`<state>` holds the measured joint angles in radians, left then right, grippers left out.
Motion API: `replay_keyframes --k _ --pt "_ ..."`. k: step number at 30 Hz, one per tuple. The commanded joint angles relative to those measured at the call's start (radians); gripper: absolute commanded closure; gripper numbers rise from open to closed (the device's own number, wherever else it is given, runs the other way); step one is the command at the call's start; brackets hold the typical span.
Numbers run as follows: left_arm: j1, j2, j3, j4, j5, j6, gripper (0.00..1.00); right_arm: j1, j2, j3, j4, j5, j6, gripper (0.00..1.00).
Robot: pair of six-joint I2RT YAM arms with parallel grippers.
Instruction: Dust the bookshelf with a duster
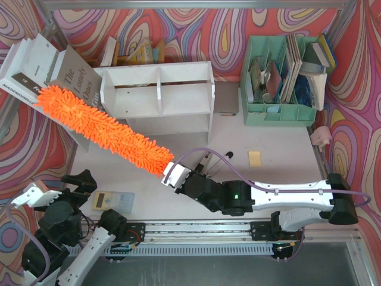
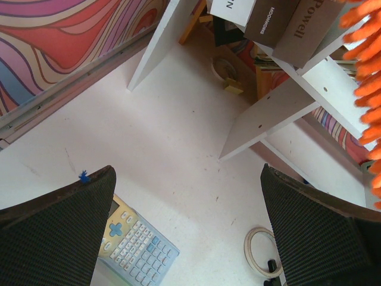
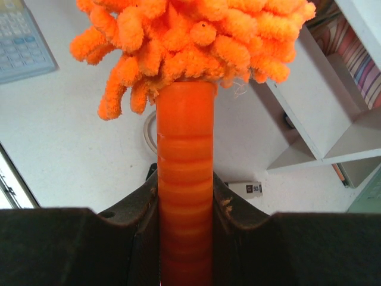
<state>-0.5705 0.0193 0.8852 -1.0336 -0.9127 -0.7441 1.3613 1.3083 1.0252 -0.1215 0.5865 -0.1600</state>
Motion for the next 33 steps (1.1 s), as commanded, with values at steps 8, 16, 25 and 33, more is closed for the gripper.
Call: replay_keyframes --k 8,16,25,33 --pt "-0.005 -0.012 -0.01 -0.003 0.003 0.016 0.02 -0.005 -0.005 0.024 0.048 0.007 0.053 1.0" --pt "-0.005 -0.012 -0.01 -0.002 0.005 0.018 0.02 -0.003 -0.037 -0.041 -0.033 0.009 0.147 1.0" --pt "-0.005 -0.009 -0.003 0.002 0.009 0.025 0.02 0.01 -0.14 -0.111 -0.11 0.009 0.192 1.0" --pt "-0.005 0.039 0.136 -0.005 0.123 -0.035 0.02 0.069 -0.294 -0.146 -0.078 0.005 0.105 1.0"
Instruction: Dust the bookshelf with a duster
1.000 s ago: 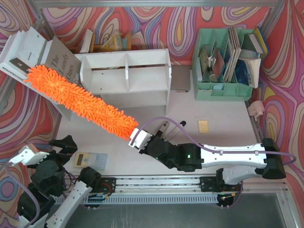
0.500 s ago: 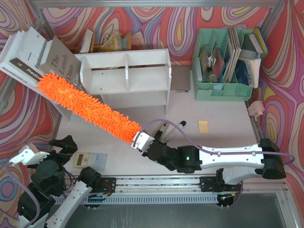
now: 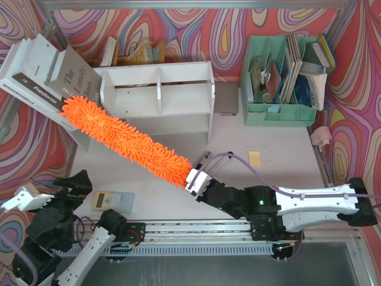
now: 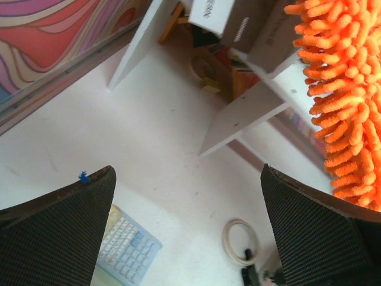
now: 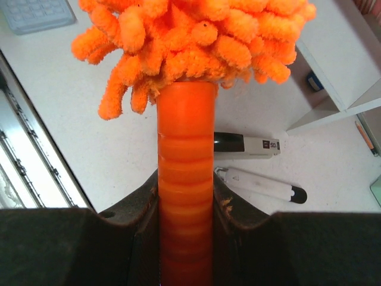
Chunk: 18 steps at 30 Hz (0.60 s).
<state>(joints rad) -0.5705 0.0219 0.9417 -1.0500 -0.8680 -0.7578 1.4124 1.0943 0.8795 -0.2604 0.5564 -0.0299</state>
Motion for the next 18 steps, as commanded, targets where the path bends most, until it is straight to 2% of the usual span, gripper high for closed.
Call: replay_keyframes --k 1,6,10,18 --pt "-0.005 0.06 0.102 0.024 0.104 -0.024 0.02 0.019 -0.096 0.0 0.066 0.026 -0.035 1.0" --pt "-0.005 0.162 0.177 0.125 0.274 -0.033 0.02 0.02 -0.149 0.002 0.077 0.004 -0.075 1.0" --pt "-0.002 0.191 0.166 0.302 0.428 -0.01 0.02 0.021 -0.157 0.014 0.083 -0.006 -0.091 1.0" --pt "0.0 0.242 0.117 0.578 0.63 0.048 0.02 0.022 -0.153 0.018 0.121 -0.066 -0.1 1.0"
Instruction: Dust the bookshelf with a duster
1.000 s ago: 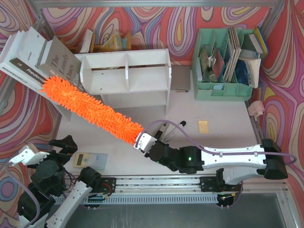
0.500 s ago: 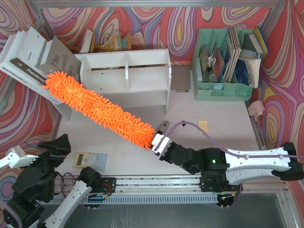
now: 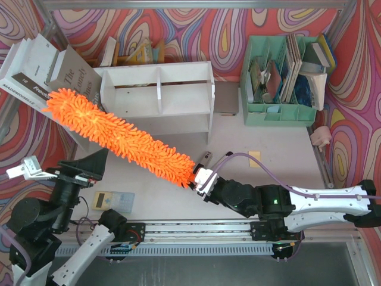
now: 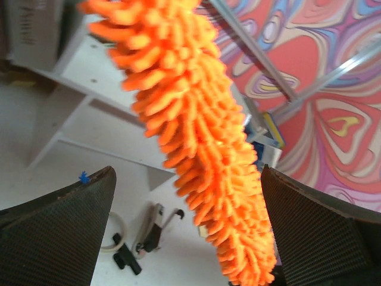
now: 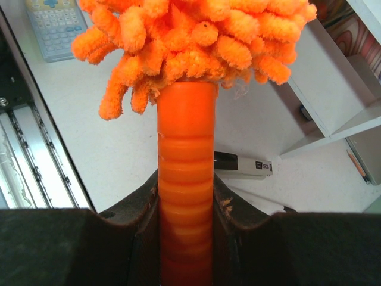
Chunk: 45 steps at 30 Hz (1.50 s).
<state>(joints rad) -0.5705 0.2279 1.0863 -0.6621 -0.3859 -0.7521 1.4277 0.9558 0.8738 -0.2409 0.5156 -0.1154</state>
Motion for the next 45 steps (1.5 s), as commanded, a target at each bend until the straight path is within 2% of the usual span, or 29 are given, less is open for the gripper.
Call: replay_keyframes --k 1,8,13,19,24,28,30,34,45 --pt "0.0 0.047 -0.028 0.203 0.162 0.044 0.02 0.007 -0.012 0.027 0.101 -0.033 -0.017 1.0" --pt "-0.001 0.074 -0.076 0.27 0.179 0.016 0.02 0.007 -0.003 0.036 0.113 -0.131 -0.017 1.0" --pt "0.0 0.098 -0.102 0.295 0.199 -0.001 0.07 0.007 -0.002 0.036 0.12 -0.177 -0.023 1.0" --pt "0.0 0.084 -0.129 0.307 0.179 -0.017 0.21 0.007 -0.009 0.033 0.122 -0.179 -0.023 1.0" --pt "-0.001 0.064 -0.154 0.288 0.142 -0.042 0.46 0.007 -0.004 0.031 0.123 -0.178 -0.025 1.0" --pt "-0.001 0.041 -0.166 0.247 0.08 -0.075 0.79 0.007 -0.002 0.023 0.131 -0.158 -0.03 1.0" --pt "-0.002 0.019 -0.171 0.214 0.028 -0.104 0.88 0.007 -0.004 0.019 0.134 -0.139 -0.031 0.96" --pt "-0.002 -0.058 -0.217 0.201 -0.074 -0.153 0.99 0.007 -0.016 0.006 0.151 -0.102 -0.038 0.81" --pt "-0.002 -0.197 -0.267 0.066 -0.326 -0.313 1.0 0.007 -0.086 -0.026 0.185 -0.02 -0.05 0.4"
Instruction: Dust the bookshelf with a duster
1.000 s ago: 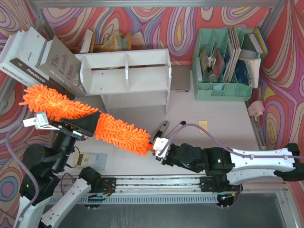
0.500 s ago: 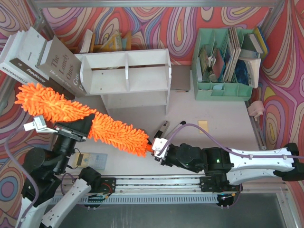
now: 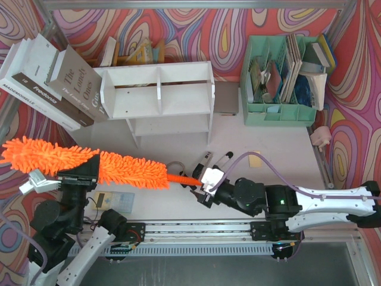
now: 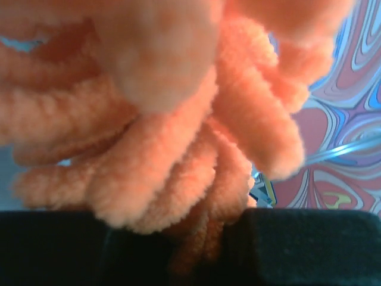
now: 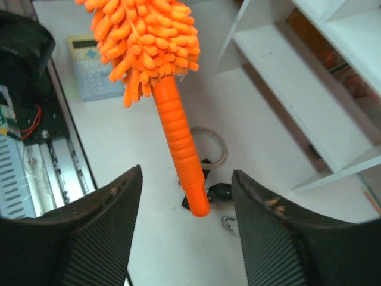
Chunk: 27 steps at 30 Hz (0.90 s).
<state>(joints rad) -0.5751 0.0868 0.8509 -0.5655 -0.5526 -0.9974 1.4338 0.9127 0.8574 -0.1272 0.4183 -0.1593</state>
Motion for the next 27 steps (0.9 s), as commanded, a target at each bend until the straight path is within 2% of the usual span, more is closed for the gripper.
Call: replay_keyframes --k 1,3,4,5,6,15,27 --pt "0.003 -0.074 -0.045 -0.033 -0.175 -0.078 1.0 0.001 -0.048 -0.014 0.075 0.089 -0.005 0.36" --pt "0.004 -0.076 -0.042 -0.086 -0.212 -0.12 1.0 0.001 -0.06 -0.022 0.081 0.114 -0.005 0.29" --pt "0.002 -0.074 -0.043 -0.098 -0.22 -0.13 1.0 0.001 -0.065 -0.025 0.082 0.126 -0.005 0.22" --pt "0.004 -0.077 -0.051 -0.095 -0.221 -0.131 1.0 0.001 -0.069 -0.027 0.083 0.136 -0.004 0.05" --pt "0.004 -0.081 -0.063 -0.087 -0.221 -0.137 1.0 0.001 -0.073 -0.03 0.085 0.146 -0.002 0.02" --pt "0.003 -0.065 -0.174 -0.045 -0.195 -0.236 1.0 0.001 -0.097 -0.058 0.123 0.337 0.042 0.01" --pt "0.003 0.068 -0.268 0.031 0.028 -0.29 1.0 0.0 -0.1 -0.08 0.112 0.402 0.091 0.01"
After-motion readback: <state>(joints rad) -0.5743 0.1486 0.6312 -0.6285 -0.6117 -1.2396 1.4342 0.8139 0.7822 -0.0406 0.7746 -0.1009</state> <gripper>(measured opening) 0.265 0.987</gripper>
